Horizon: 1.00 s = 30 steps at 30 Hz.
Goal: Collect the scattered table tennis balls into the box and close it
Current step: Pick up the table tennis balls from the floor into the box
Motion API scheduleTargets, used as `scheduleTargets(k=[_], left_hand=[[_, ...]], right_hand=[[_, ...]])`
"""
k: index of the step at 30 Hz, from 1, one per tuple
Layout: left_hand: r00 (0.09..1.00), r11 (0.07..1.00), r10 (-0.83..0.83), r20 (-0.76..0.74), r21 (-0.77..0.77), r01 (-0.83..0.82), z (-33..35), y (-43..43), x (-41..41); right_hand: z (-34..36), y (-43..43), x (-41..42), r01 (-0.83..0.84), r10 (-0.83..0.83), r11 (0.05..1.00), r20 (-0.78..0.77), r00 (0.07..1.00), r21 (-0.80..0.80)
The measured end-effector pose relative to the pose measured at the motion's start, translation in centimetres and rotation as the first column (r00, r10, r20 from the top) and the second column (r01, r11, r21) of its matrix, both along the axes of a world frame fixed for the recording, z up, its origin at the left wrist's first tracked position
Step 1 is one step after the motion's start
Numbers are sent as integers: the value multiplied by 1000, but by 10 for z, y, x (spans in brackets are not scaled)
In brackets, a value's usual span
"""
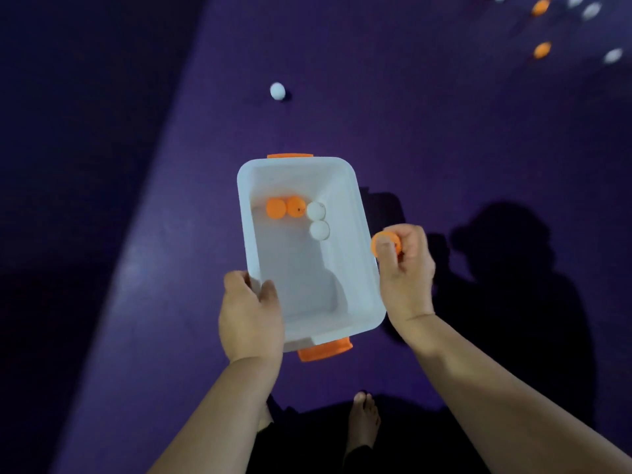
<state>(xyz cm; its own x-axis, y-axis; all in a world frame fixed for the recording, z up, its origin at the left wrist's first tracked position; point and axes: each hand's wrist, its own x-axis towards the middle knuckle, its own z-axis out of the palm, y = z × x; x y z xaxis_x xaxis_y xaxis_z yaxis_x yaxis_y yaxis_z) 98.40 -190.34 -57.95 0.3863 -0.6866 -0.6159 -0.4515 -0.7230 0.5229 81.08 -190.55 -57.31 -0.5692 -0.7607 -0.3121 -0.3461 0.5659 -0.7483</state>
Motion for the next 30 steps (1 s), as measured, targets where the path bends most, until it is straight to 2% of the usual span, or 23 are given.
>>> scheduleTargets(k=[2,7,12,18,22,25,30], left_hand=[[1000,1000,-6,-7,-18,6,27,-19,13],[999,997,-22,42,-71,25,76,-64,49],[995,997,5,99,-81,3,92,-109,75],[988,996,78,133,-61,-71,68,-169,93],[977,991,135,164,-6,-136,46,-213,92],[973,989,138,187,34,-147,29,-242,92],[965,992,116,233,13,-122,-5,-291,101]], right_hand=[[31,-18,17,-102,105,993,-45,994,53],[74,-69,49,-7,8,1000,-49,999,31],[73,-119,69,-34,35,999,-38,999,35],[31,-193,71,-93,99,989,-54,994,111],[-4,-248,59,-120,139,967,-73,988,224],[-28,-287,49,-220,260,910,-69,963,351],[-75,-345,42,-376,432,789,-5,902,485]])
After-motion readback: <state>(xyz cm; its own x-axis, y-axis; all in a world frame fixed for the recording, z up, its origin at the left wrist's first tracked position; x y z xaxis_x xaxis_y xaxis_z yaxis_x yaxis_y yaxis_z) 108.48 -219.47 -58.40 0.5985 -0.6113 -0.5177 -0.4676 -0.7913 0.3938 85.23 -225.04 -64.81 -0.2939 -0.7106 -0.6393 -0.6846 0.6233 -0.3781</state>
